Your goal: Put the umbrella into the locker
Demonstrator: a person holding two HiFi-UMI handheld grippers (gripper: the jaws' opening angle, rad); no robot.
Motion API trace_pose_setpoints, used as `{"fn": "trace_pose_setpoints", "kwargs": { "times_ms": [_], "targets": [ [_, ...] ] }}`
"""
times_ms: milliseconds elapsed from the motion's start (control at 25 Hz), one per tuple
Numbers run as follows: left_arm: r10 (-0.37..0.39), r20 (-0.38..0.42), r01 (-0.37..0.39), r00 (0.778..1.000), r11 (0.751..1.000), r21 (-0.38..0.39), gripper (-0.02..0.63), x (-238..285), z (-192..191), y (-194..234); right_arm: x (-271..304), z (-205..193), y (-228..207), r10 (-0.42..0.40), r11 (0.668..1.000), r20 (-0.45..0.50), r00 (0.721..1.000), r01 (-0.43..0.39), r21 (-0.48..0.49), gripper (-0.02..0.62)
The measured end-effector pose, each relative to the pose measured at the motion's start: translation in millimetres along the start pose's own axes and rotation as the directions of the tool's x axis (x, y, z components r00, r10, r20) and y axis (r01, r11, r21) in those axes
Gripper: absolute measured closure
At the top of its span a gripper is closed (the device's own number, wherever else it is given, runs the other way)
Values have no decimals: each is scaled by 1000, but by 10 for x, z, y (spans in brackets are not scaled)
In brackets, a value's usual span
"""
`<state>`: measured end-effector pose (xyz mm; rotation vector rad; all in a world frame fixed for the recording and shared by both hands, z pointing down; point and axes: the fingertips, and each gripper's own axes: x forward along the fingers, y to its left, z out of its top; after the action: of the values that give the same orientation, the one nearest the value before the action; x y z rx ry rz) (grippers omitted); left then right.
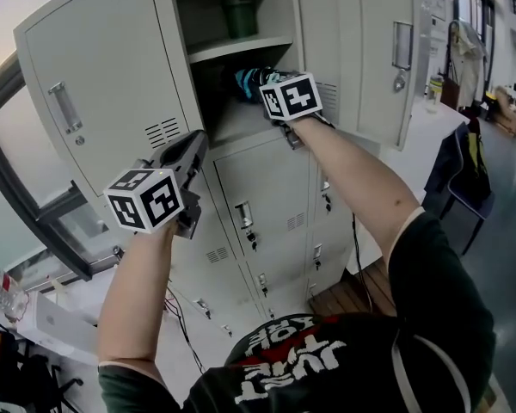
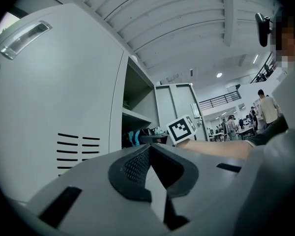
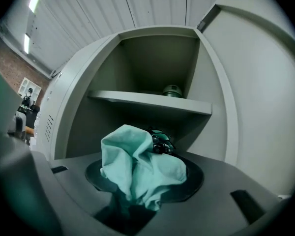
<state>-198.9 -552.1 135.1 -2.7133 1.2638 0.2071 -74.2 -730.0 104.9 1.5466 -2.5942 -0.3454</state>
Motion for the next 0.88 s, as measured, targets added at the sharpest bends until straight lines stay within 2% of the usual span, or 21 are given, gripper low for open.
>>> {"fn": "trace_pose_setpoints", "kwargs": {
  "times_ms": [320,880],
  "targets": [
    [33,-4,-33,999,999,2,597,-27,5,106,462,-16,59,15,1000,-62,998,-17,-26,374],
    [59,-19,-58,998,998,11,597,-95,-62,237,970,-186,-58,4,1000,-176,984,-5,-4,373]
  ]
}}
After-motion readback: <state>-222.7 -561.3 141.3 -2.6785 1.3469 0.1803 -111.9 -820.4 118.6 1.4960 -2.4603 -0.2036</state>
